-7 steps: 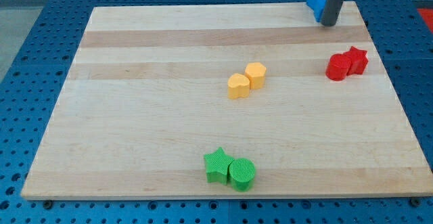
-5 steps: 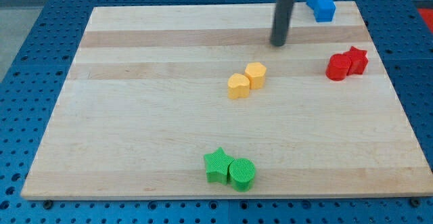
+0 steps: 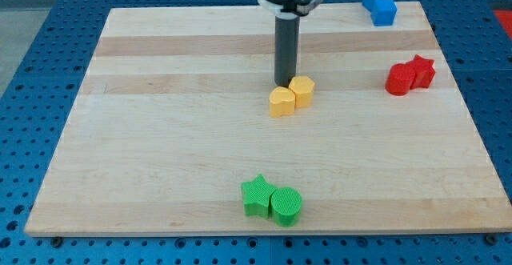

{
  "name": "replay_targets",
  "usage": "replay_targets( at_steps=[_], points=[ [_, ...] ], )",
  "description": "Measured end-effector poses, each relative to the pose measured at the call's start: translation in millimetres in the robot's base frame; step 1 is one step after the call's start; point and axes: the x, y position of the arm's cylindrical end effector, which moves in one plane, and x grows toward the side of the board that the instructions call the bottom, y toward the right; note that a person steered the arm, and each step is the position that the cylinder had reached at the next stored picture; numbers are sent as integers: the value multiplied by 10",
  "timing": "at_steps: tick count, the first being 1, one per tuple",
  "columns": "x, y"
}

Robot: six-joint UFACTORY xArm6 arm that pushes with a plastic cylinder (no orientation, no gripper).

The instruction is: Separate the yellow hexagon from the yellow heart

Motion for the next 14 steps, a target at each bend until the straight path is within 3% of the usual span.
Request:
replay_targets(
  at_steps=[2, 5, 10, 12, 14],
  points=[
    [382, 303],
    [625, 1166],
    [1297, 802],
    [1425, 1213],
    [1286, 1458]
  ],
)
